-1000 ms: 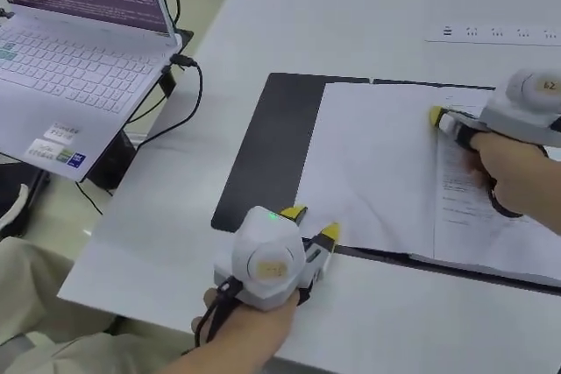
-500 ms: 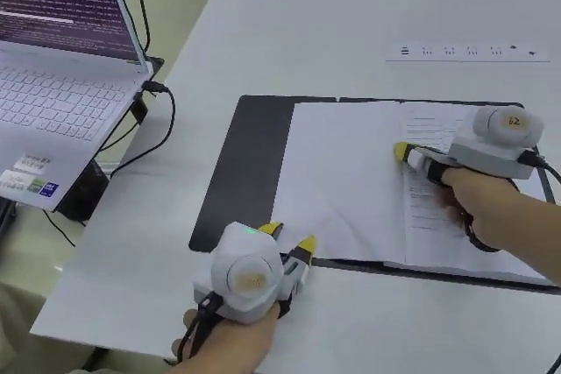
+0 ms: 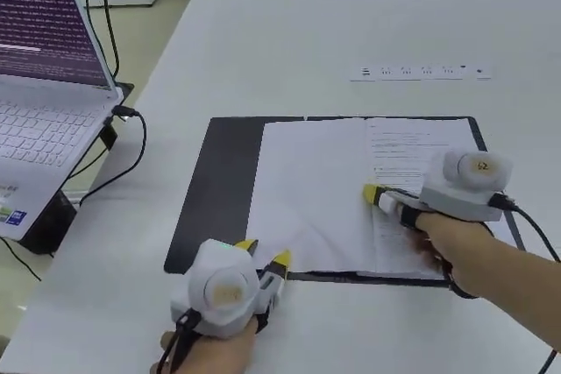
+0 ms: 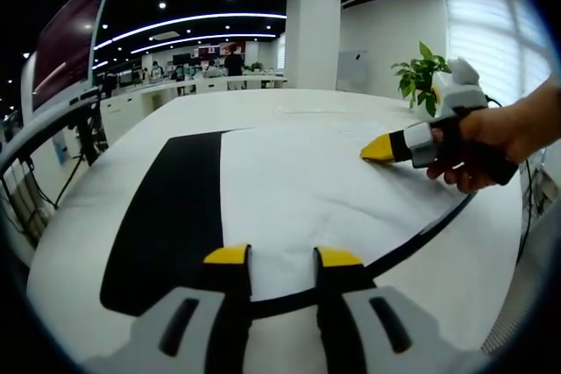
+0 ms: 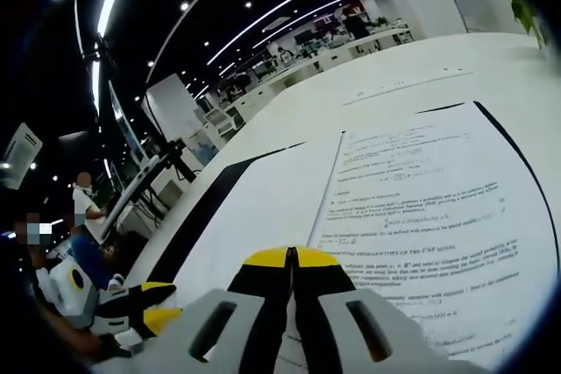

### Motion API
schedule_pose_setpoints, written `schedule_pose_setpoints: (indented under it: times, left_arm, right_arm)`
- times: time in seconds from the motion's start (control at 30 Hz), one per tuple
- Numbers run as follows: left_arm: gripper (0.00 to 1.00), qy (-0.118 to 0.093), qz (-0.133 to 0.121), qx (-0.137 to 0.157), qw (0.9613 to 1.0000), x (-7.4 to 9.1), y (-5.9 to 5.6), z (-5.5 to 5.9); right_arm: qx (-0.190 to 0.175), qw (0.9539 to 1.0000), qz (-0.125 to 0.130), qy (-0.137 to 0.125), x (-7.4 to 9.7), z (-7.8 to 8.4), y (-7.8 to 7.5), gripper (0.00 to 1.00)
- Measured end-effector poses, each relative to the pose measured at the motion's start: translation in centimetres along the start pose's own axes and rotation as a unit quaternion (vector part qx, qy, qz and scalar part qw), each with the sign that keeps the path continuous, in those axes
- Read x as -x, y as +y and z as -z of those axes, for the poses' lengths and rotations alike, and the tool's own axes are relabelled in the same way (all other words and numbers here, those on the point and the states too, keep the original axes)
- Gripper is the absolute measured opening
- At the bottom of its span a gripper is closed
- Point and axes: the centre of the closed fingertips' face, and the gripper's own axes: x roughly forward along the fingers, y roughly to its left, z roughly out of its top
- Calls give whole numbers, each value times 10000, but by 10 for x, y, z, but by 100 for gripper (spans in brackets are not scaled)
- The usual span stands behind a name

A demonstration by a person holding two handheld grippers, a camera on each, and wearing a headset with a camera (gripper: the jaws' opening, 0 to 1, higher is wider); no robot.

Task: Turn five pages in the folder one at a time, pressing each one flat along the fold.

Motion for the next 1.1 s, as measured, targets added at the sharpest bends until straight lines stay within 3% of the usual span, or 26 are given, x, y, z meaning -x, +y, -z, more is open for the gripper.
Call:
schedule_pose_setpoints:
  times: [0.47, 0.87, 0.97, 1.1]
  left_arm:
    - [27, -20, -2, 33, 10000, 0, 0, 0]
    - [27, 46, -2, 37, 10000, 0, 0, 0]
    - [27, 136, 3, 24, 9999, -1, 0, -1]
    - [25, 294, -43, 118, 9995, -1, 2, -2]
  right_arm:
    - [-22, 9989, -291, 359, 33, 42, 14, 0]
    - [-227, 9925, -640, 1020, 68, 80, 33, 0]
    - [-258, 9917, -661, 1074, 77, 84, 36, 0]
    - [-468, 9914, -726, 981, 92, 78, 43, 0]
